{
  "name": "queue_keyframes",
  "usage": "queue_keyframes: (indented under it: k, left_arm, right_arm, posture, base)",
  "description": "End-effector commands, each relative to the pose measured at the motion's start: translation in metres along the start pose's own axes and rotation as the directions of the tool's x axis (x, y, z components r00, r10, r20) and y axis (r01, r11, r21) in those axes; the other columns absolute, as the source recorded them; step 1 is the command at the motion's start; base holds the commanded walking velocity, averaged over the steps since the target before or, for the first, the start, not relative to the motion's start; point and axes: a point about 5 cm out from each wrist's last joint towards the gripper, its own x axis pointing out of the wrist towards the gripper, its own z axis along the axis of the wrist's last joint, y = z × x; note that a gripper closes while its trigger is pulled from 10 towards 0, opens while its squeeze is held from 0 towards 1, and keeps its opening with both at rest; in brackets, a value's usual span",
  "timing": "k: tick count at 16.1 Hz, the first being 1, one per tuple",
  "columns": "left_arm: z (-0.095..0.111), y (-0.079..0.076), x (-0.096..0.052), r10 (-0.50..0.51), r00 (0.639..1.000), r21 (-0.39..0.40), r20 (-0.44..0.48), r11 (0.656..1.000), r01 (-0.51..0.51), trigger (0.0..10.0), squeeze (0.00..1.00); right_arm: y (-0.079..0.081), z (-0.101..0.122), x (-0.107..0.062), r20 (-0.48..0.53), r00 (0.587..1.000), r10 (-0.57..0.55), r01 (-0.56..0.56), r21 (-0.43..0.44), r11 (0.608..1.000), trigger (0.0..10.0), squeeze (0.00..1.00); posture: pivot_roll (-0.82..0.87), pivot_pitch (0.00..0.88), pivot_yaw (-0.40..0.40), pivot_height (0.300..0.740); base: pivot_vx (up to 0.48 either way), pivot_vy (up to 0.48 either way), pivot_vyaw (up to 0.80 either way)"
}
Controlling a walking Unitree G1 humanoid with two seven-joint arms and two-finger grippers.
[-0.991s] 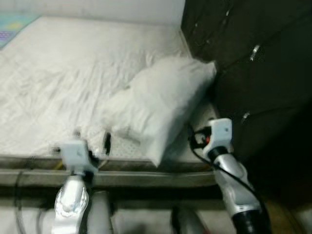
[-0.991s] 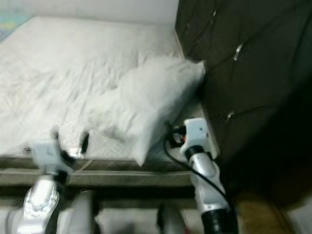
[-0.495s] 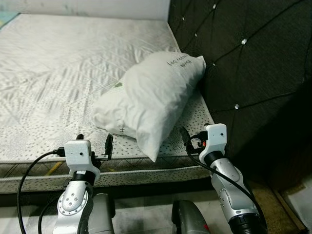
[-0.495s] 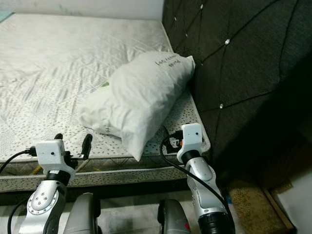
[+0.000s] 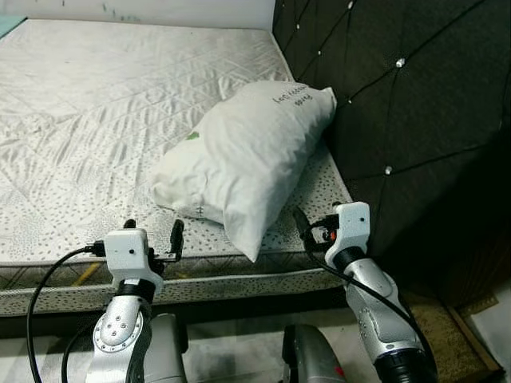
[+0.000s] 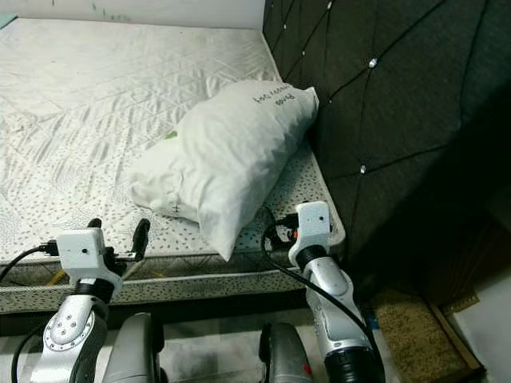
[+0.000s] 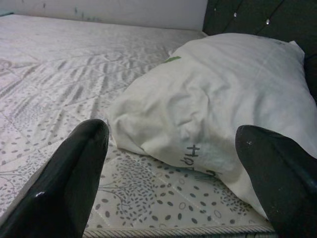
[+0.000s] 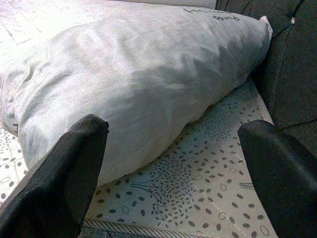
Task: Clean up the room
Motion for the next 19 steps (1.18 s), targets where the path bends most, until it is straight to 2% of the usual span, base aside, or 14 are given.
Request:
queue_keyframes:
  k: [1,3,9,11,16,19]
  left_arm:
    - [0.002,-0.0007,0.0002,0.005,1.0,-0.003,0.004,1.0,-0.005,10.0,0.0]
    - [0.0019,-0.0008,0.0003,0.005,1.0,-0.002,0.004,1.0,-0.005,10.0,0.0]
    - [0.0023,-0.0018,0.0014,0.002,1.0,-0.002,0.01,1.0,-0.002,10.0,0.0]
    - [0.0029,-0.0034,0.0017,-0.006,1.0,0.002,0.01,1.0,0.006,10.0,0.0]
    - [0.0036,-0.0052,0.0022,-0.024,0.999,-0.009,0.021,1.0,0.024,10.0,0.0]
    - [0.0045,-0.0063,0.0022,-0.04,0.999,-0.017,0.031,0.999,0.04,10.0,0.0]
  right_arm:
    - [-0.0009,0.0052,0.001,0.014,1.0,0.007,-0.006,-0.013,1.0,10.0,0.0]
    - [-0.0009,0.0051,0.001,0.014,1.0,0.006,-0.006,-0.014,1.0,10.0,0.0]
    - [-0.0002,0.0054,0.0015,0.014,1.0,0.012,-0.012,-0.029,1.0,10.0,0.0]
    - [0.0031,0.0061,0.0017,0.019,0.999,0.032,-0.031,-0.053,0.998,10.0,0.0]
    - [0.0024,0.0054,0.002,0.02,0.999,0.027,-0.027,-0.04,0.999,10.0,0.0]
    - [0.0018,0.0051,0.003,0.018,1.0,0.023,-0.023,-0.035,0.999,10.0,0.0]
  posture:
    - [-0.04,0.121,-0.084,0.55]
    - [-0.04,0.121,-0.084,0.53]
    - [-0.04,0.118,-0.084,0.53]
    - [-0.04,0.118,-0.084,0.53]
    - [-0.04,0.107,-0.083,0.53]
    - [-0.04,0.104,-0.084,0.53]
  base:
    - [0.0,0.0,0.0]
    - [0.0,0.0,0.0]
    - [0.0,0.0,0.0]
    - [0.0,0.0,0.77]
    - [0.0,0.0,0.7]
    - [0.215,0.0,0.0]
